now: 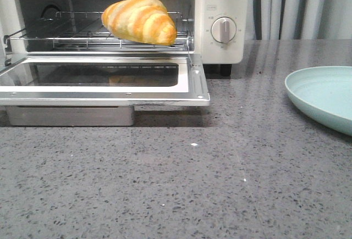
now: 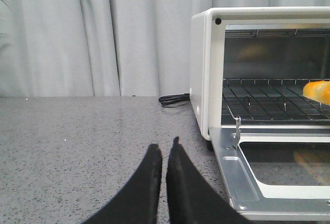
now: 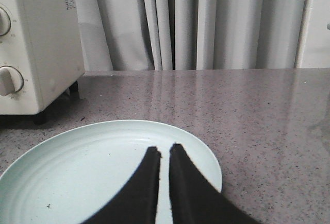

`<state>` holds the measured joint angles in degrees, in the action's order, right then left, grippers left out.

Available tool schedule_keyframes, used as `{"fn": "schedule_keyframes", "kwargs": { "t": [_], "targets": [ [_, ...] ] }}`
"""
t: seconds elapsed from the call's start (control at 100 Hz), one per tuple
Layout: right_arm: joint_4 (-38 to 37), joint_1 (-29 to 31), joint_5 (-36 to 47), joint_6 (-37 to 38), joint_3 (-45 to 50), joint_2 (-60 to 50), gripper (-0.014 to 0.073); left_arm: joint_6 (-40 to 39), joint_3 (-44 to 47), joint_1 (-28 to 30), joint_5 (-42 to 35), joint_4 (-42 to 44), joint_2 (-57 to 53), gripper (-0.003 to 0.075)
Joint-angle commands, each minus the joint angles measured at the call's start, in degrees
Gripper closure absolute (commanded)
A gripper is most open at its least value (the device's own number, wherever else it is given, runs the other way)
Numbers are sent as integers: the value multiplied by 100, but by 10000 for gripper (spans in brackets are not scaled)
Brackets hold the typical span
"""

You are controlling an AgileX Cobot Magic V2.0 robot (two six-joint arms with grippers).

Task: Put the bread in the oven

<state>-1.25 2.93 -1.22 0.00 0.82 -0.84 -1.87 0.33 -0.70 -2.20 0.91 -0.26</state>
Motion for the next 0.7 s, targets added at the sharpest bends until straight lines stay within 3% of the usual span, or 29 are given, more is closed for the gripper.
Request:
{"fn": "schedule_keyframes", "kwargs": {
  "t": [0.0, 0.69],
  "targets": [
    [17, 21, 390, -57, 56, -103, 578, -42, 128, -40, -428, 2, -173, 740],
    [17, 96, 352, -57, 56, -103, 578, -42, 128, -40, -428, 2, -173, 740]
  ]
}}
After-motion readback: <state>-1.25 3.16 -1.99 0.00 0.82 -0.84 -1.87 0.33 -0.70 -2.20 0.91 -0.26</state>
